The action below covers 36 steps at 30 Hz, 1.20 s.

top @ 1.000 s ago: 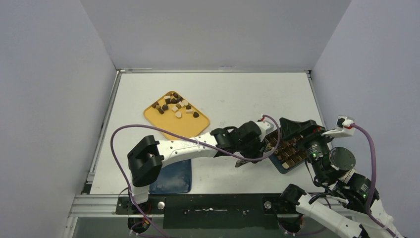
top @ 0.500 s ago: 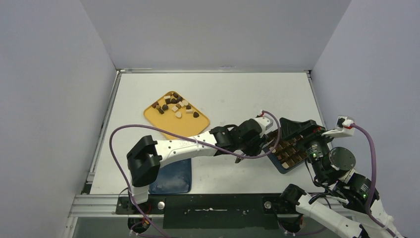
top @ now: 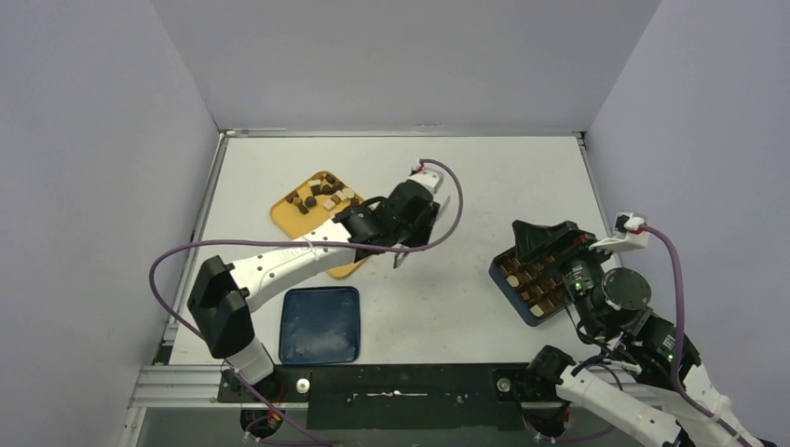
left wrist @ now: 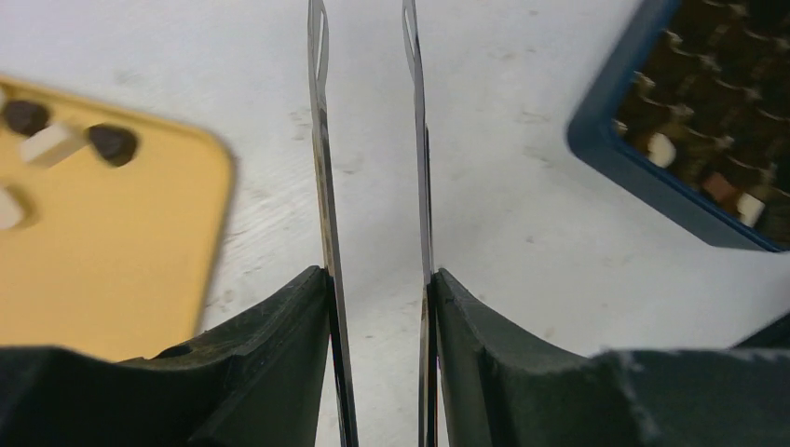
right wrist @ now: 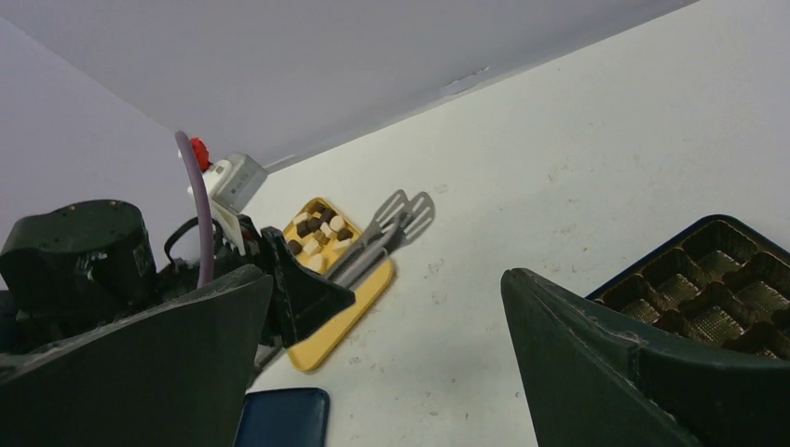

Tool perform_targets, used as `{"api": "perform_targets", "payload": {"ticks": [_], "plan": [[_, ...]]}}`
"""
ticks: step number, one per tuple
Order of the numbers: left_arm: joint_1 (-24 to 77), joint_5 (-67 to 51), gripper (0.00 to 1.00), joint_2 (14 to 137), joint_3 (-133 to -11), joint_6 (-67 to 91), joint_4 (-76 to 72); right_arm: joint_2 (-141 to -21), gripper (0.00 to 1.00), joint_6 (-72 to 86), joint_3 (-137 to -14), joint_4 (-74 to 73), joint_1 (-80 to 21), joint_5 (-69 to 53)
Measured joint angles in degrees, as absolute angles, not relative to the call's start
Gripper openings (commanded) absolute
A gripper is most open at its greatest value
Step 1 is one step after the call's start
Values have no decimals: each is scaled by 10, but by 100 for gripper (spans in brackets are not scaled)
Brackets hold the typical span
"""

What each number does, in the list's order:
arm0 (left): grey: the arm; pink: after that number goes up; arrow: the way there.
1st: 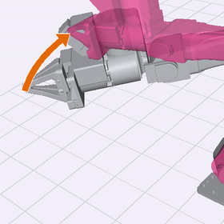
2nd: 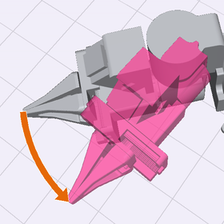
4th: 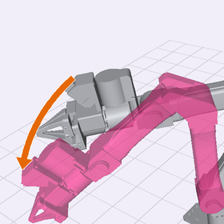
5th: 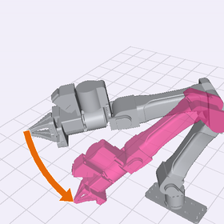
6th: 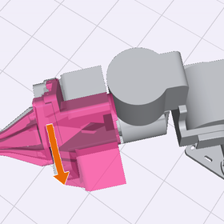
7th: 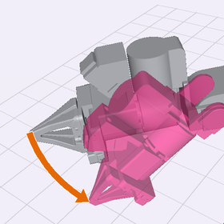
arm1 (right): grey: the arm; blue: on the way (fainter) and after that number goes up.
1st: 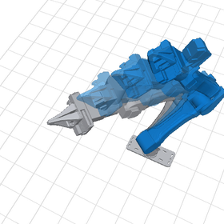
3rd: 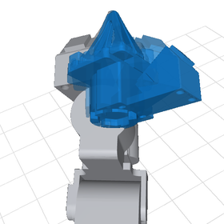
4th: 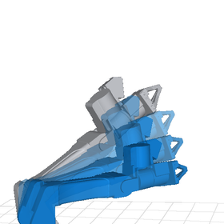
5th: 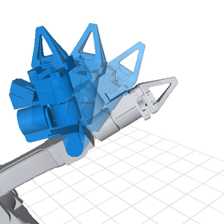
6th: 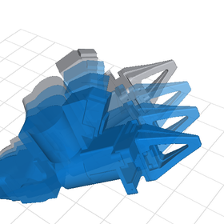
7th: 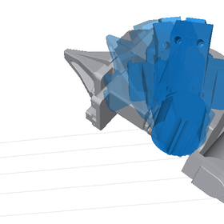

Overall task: Pack the chocolate
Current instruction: Place the fake chocolate in the packing box, then pick up the fake chocolate from the plate.

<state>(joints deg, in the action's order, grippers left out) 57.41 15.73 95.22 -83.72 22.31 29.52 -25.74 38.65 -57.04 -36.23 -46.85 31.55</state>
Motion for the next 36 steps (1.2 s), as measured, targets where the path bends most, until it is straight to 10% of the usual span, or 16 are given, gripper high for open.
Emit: {"api": "perform_targets", "payload": {"ticks": [14, 36], "plan": [[360, 146, 42, 875, -739, 217, 364, -287, 100, 397, -545, -330, -469, 276], [354, 110, 42, 947, -736, 229, 373, -286, 100, 396, -532, -322, -469, 275]]}}
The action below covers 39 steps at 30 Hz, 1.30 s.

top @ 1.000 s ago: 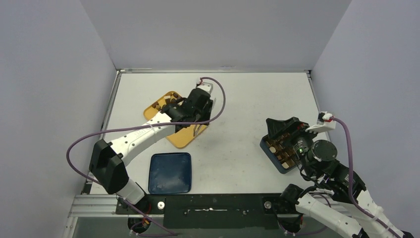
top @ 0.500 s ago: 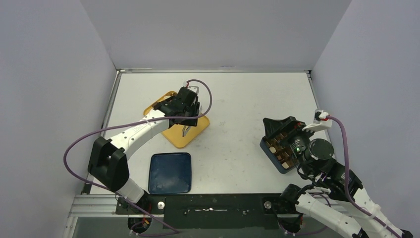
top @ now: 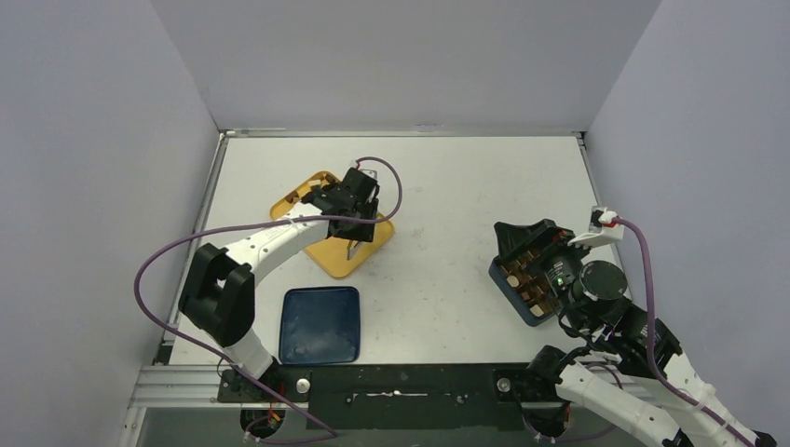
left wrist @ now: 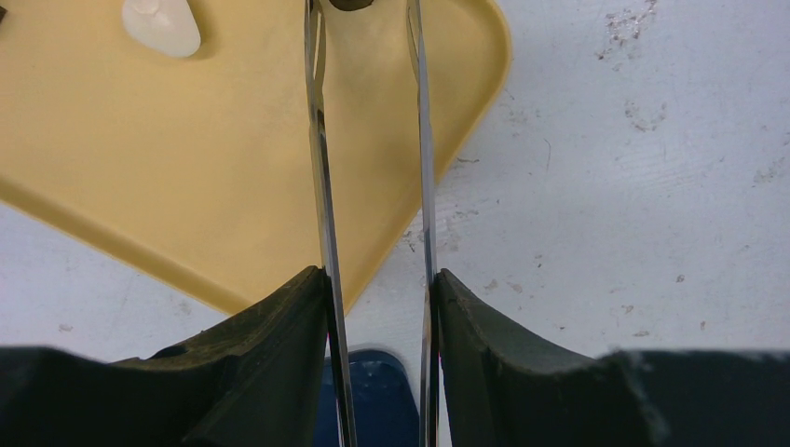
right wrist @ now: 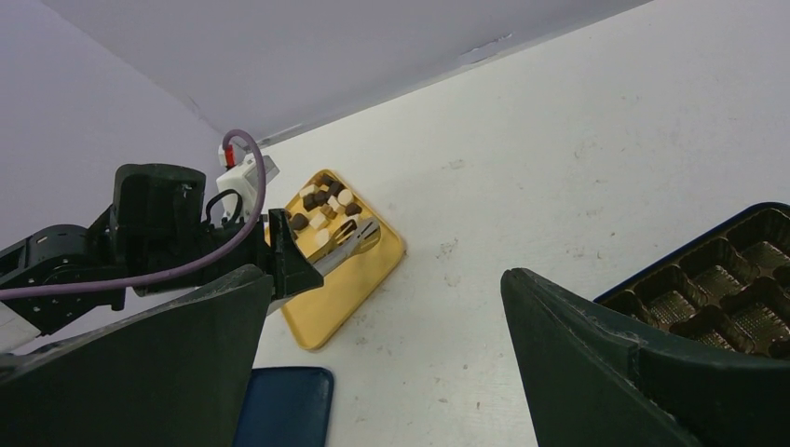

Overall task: Pack the chocolate
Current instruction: Pick up the fake chocolate from the plate.

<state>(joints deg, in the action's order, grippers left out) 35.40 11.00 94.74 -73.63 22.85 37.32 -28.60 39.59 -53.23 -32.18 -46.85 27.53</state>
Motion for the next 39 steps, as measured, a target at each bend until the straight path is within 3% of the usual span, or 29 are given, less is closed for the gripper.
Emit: {"api": "perform_targets", "payload": {"ticks": [9, 23, 39], "plan": [[346, 109, 42, 974, -738, 233, 371, -277, 100, 393, -533, -322, -469, 276], [340, 101, 29, 989, -750, 233, 371, -272, 100, 391, -533, -332, -469, 276], [355, 50, 27, 908, -763, 229, 380, -284, 100, 388, -533, -337, -469, 278]]}}
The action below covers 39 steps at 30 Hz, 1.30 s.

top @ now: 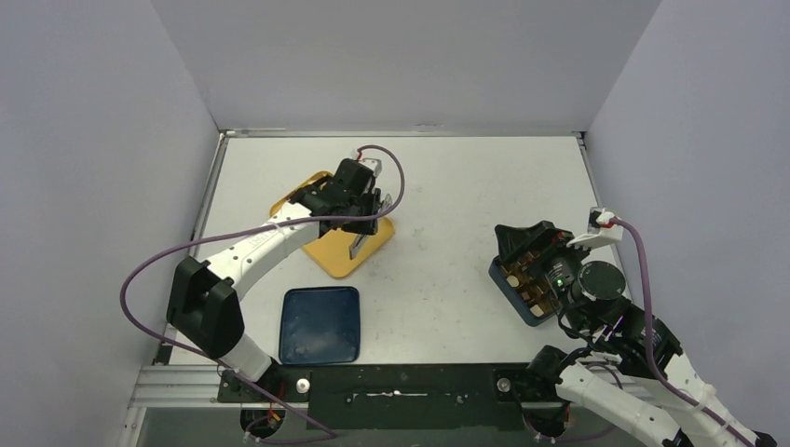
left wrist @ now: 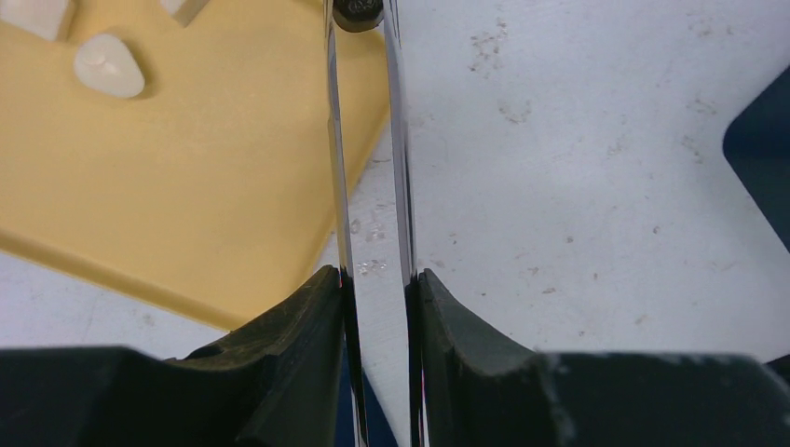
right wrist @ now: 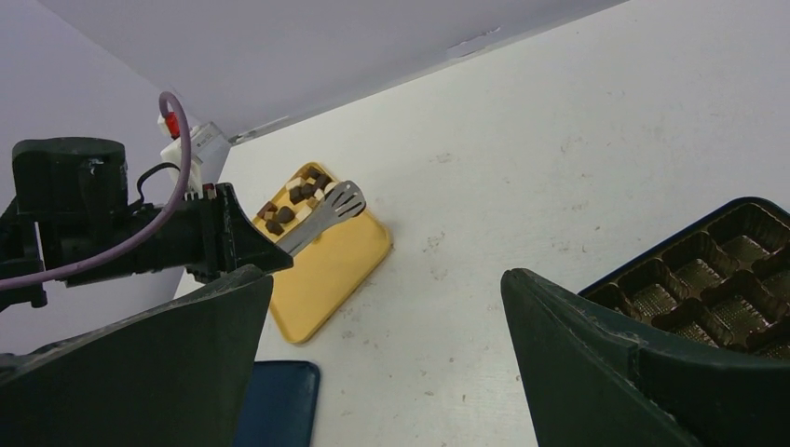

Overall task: Pack the chocolate
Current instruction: Pick up the fake chocolate from the plate, then place the fake chocolate in the packing box.

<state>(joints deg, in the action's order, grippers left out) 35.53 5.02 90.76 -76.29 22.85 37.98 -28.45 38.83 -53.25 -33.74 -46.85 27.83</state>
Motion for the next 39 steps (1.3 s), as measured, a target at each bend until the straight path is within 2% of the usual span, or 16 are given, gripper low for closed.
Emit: {"api": "perform_targets", "payload": {"ticks": [14, 28, 39], "plan": [[533, -1, 28, 902, -794, 249, 313, -284, 100, 393, -533, -343, -469, 282], [618, -22, 28, 998, -836, 260, 246, -284, 100, 397, -533, -345, -469, 288], [642, -31, 32, 1060, -877, 260, 233, -278, 100, 397, -533, -349, -469, 292]]}}
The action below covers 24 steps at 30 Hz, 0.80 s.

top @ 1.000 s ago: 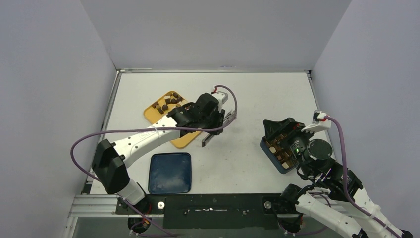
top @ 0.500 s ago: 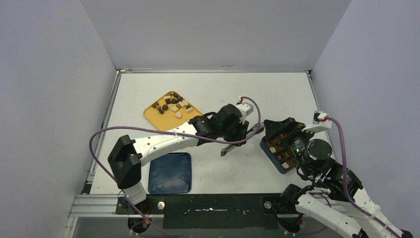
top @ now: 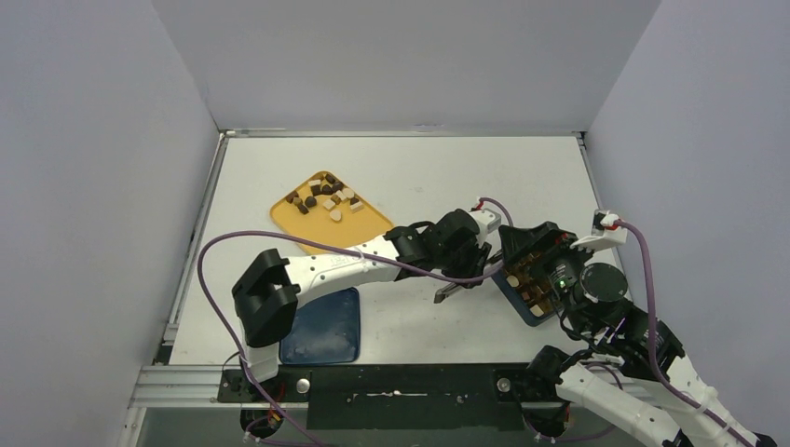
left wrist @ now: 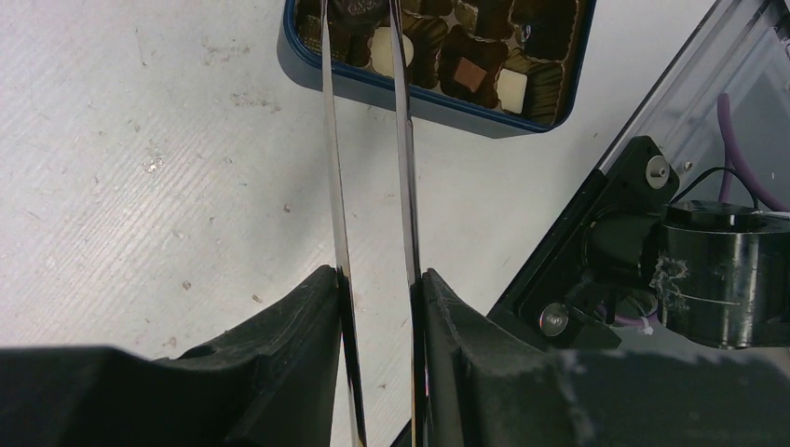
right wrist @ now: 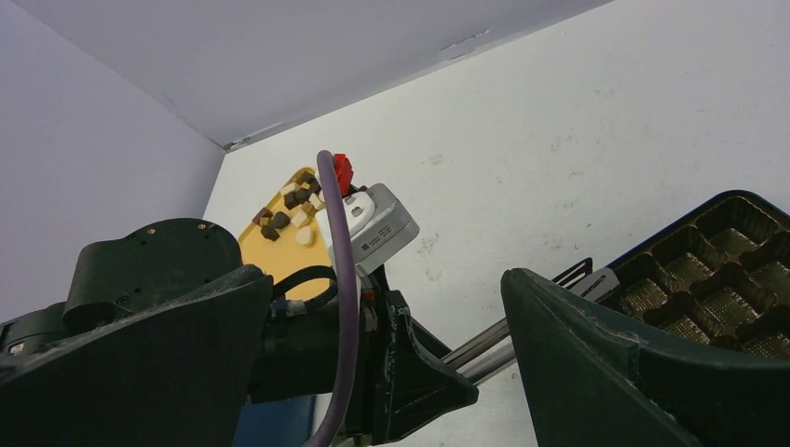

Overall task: Pack the chocolate
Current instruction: Place the fake chocolate in the packing box.

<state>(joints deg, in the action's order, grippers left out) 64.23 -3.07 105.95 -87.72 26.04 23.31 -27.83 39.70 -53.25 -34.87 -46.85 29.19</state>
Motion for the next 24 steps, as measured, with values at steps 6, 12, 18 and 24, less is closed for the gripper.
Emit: {"api": "perform_targets", "payload": {"ticks": [6, 12, 18, 24], "plan": [[645, -24, 34, 1074, -888, 256, 235, -267, 100, 397, -533, -350, -469, 295], [649, -14, 37, 1083, -900, 250, 238, -266, 100, 397, -533, -353, -469, 297], [654, -2, 38, 1086, -902, 246, 240, -266, 100, 397, -533, -353, -469, 298], [656, 17, 37, 1086, -904, 244, 242, -266, 100, 397, -533, -353, -469, 298]]}}
